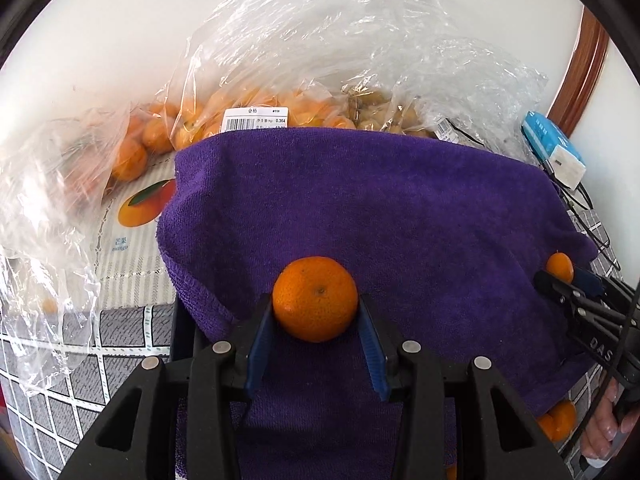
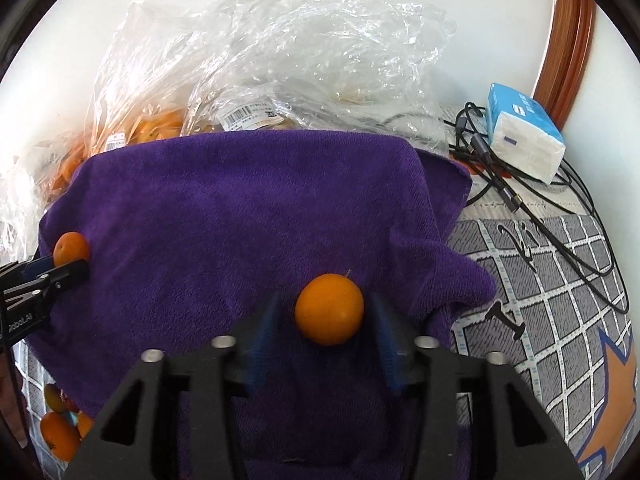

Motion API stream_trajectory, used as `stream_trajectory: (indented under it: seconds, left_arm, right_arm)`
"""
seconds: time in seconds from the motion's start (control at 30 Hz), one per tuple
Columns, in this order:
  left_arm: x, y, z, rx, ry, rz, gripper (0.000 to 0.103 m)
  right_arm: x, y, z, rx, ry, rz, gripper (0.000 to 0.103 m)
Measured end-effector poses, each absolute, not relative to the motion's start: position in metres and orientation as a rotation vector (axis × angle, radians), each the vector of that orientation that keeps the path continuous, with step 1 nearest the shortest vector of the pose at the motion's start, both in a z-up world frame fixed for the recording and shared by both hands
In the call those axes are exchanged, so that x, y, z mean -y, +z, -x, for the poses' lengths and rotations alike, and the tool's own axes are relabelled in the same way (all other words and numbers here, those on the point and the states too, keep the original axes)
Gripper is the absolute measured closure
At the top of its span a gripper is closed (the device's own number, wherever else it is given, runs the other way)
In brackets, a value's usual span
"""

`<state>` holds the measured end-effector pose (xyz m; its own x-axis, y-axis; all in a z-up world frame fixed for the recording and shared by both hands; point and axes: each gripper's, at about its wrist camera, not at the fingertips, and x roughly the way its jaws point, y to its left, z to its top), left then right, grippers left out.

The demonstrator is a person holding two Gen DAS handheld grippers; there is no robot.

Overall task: Organize fruits
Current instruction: 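Lower both oranges onto the purple towel and open both tools, then withdraw both open tools back toward the fruit pile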

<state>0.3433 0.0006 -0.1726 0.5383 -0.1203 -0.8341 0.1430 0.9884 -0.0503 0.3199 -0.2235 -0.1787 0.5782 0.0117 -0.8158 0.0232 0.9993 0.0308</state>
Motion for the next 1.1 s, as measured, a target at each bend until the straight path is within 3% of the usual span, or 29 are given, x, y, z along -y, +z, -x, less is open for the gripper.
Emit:
stream_trajectory:
  seconds: [0.1,0.2,0.3,0.43,0.63,1.1]
  left_arm:
    - [-0.001,-0.165,-0.342,-0.973,-0.167,-0.004,0.046]
    - [-0.003,-0.152,-0.336,-0.943,-0.178,-0.004,0.039]
    - [-0.001,-0.137,-0.329,-0.913,-0.187,-0.004,0.039]
    - [0.002,-0.113,-0.314,-0.854,-0.195,-0.019,0.039]
    - [-0.001,-0.085,-0.285,-0.791,-0.21,-0.009,0.031]
    - [-0.051,-0.107,-0.22,-0.826,-0.124,0.039,0.031]
  right_arm:
    - [0.223,-0.173,-0.313,-0.956,-0.01,-0.045,0.042]
    - [0.224,-0.162,-0.303,-0.949,-0.008,-0.052,0.035]
    - [0.228,-0.147,-0.291,-0.913,-0.036,-0.057,0.03]
    - [0.237,-0.127,-0.271,-0.872,-0.062,-0.071,0.03]
    - [0.233,-0.112,-0.241,-0.869,-0.067,-0.033,0.027]
    - [0.215,-0.117,-0.184,-0.86,-0.017,-0.016,0.026]
